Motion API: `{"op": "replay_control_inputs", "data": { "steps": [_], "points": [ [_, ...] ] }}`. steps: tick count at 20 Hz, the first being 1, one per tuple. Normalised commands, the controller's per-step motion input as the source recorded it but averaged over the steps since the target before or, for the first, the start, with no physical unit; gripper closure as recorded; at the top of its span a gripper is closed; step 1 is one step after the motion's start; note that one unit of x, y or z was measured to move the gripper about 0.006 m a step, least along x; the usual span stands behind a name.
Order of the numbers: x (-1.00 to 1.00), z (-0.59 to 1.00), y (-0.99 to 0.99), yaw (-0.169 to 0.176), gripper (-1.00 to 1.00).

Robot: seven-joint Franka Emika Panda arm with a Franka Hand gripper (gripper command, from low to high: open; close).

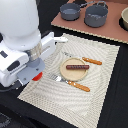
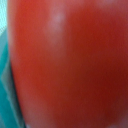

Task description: Interact with the objects in diverse but meaningful ways.

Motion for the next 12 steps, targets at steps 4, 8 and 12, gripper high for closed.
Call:
{"op": "replay_control_inputs", "data": {
  "steps": [4, 8, 12],
  "points": [
    [-0.33, -0.43, -0.09, 0.021, 1.0],
    [-0.36, -0.43, -0.08, 0.022, 1.0],
    [-0.37, -0.34, -0.07, 0.024, 1.0]
  ]
}}
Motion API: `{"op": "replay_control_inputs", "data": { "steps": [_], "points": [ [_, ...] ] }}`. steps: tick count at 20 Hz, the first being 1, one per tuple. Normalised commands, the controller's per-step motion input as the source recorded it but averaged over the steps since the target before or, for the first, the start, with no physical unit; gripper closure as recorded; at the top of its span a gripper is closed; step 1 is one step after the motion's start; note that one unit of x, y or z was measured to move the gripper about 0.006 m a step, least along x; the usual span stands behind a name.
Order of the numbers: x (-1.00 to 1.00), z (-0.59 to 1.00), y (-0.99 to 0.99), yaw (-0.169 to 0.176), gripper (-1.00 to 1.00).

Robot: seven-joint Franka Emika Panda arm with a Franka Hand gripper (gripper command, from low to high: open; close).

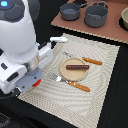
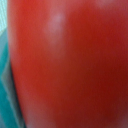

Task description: Interact with the objects in diverse but meaningful ways.

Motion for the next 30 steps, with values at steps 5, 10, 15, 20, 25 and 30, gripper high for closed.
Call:
{"op": "replay_control_inputs", "data": {
  "steps": [5, 10, 15, 20, 25, 30],
  "points": [
    [-0.38, -0.25, -0.06, 0.028, 1.0],
    [-0.36, -0.08, -0.03, 0.027, 1.0],
    [-0.31, -0.01, 0.0, 0.021, -1.0],
    [-0.28, 0.0, 0.0, 0.015, -1.0],
    [-0.28, 0.17, 0.04, 0.005, -1.0],
    [-0.29, 0.62, 0.15, 0.0, -1.0]
  ]
}}
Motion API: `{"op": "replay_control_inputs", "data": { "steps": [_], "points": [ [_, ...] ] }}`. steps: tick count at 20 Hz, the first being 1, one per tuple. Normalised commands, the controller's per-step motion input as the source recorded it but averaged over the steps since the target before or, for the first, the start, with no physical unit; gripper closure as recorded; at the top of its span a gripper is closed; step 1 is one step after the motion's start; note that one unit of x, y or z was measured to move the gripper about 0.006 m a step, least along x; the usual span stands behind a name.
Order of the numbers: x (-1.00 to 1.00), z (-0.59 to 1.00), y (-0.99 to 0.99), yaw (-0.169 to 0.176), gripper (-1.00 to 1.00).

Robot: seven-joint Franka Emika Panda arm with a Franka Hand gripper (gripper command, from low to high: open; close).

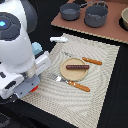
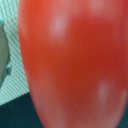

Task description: Interact with the objects in diverse but meaningful ways.

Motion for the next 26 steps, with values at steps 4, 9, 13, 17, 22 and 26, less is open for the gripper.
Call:
{"op": "replay_control_inputs", "data": {
  "steps": [4, 9, 13, 17, 22, 26],
  "points": [
    [-0.33, 0.69, 0.18, 0.0, -1.0],
    [-0.3, 0.59, 0.27, 0.0, -1.0],
    [-0.29, 0.56, 0.31, 0.0, -1.0],
    [-0.32, 0.52, 0.36, 0.003, -1.0],
    [-0.3, 0.32, 0.4, 0.055, -1.0],
    [-0.28, 0.16, 0.43, 0.141, -1.0]
  ]
}}
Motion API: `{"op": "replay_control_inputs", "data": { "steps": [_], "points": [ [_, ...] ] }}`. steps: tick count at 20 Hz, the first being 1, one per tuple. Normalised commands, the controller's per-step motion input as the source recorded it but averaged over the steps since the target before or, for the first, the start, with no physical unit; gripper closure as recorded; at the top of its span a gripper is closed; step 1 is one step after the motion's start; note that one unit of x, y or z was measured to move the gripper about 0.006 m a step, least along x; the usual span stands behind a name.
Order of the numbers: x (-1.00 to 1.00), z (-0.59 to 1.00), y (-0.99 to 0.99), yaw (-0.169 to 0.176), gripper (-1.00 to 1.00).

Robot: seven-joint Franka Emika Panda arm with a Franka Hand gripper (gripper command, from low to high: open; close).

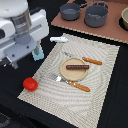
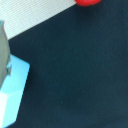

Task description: Interact with the objects in diverse but meaningful ways.

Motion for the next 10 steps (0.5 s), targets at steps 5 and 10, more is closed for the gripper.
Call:
{"op": "replay_control_inputs", "data": {
  "steps": [5, 10],
  "points": [
    [-0.31, 0.11, 0.43, 0.148, -1.0],
    [-0.32, 0.07, 0.41, 0.143, -1.0]
  ]
}}
